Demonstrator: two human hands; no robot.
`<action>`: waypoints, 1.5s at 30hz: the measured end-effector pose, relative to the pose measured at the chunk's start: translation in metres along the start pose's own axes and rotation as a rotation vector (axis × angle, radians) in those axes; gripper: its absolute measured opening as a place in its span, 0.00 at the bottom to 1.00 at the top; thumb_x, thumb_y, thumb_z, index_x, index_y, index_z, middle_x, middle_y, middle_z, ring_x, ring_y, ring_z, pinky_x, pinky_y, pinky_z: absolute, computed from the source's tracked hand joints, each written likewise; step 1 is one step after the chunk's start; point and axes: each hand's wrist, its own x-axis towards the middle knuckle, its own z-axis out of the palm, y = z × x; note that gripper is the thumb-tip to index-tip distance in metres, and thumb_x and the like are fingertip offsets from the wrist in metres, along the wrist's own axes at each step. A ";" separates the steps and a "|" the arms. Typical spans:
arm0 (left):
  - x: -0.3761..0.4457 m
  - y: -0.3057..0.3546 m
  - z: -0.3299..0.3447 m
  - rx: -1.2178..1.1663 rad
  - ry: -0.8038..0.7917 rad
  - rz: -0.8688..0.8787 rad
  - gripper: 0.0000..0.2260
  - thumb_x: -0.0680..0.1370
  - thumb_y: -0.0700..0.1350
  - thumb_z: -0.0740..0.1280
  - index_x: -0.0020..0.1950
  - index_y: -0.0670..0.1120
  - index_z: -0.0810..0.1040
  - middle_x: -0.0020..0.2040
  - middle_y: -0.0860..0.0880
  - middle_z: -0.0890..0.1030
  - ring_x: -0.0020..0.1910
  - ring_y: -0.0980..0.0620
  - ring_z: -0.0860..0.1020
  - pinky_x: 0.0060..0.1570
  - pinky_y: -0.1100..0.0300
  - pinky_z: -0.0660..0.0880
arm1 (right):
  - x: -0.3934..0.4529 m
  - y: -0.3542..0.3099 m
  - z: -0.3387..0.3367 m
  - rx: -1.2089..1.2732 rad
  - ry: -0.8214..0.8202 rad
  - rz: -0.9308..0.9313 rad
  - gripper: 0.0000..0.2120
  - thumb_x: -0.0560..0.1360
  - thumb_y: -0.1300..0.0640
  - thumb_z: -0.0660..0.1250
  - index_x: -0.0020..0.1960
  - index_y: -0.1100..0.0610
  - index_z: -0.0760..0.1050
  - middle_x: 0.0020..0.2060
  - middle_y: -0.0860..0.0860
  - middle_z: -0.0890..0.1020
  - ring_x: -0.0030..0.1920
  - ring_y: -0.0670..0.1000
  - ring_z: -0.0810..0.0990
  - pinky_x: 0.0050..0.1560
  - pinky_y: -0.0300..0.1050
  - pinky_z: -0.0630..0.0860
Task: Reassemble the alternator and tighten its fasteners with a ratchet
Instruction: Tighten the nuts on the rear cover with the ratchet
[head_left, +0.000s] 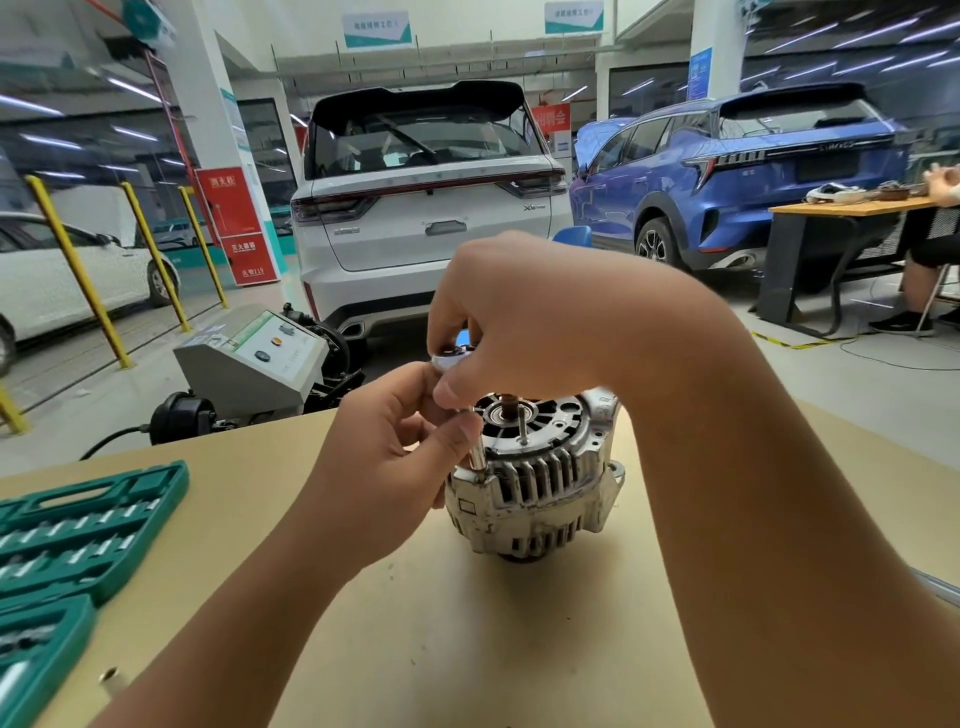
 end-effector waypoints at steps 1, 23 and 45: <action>0.000 -0.001 -0.001 0.007 -0.011 0.003 0.07 0.77 0.43 0.71 0.48 0.57 0.82 0.36 0.46 0.78 0.31 0.46 0.75 0.27 0.57 0.75 | 0.000 0.000 0.000 0.006 -0.004 0.007 0.13 0.73 0.45 0.75 0.56 0.46 0.84 0.37 0.41 0.78 0.36 0.42 0.75 0.30 0.37 0.67; -0.011 -0.002 0.001 0.203 0.101 0.132 0.05 0.78 0.40 0.70 0.44 0.48 0.83 0.33 0.58 0.78 0.33 0.58 0.74 0.35 0.68 0.69 | -0.002 -0.003 0.002 0.134 -0.069 0.017 0.16 0.72 0.45 0.77 0.56 0.51 0.84 0.25 0.43 0.80 0.23 0.47 0.81 0.30 0.46 0.83; -0.008 -0.027 -0.009 0.355 0.271 -0.162 0.07 0.77 0.45 0.76 0.45 0.58 0.84 0.40 0.61 0.83 0.35 0.57 0.79 0.35 0.60 0.74 | 0.002 -0.006 0.005 0.105 0.105 0.017 0.18 0.79 0.56 0.69 0.68 0.47 0.77 0.37 0.38 0.69 0.37 0.39 0.70 0.33 0.34 0.67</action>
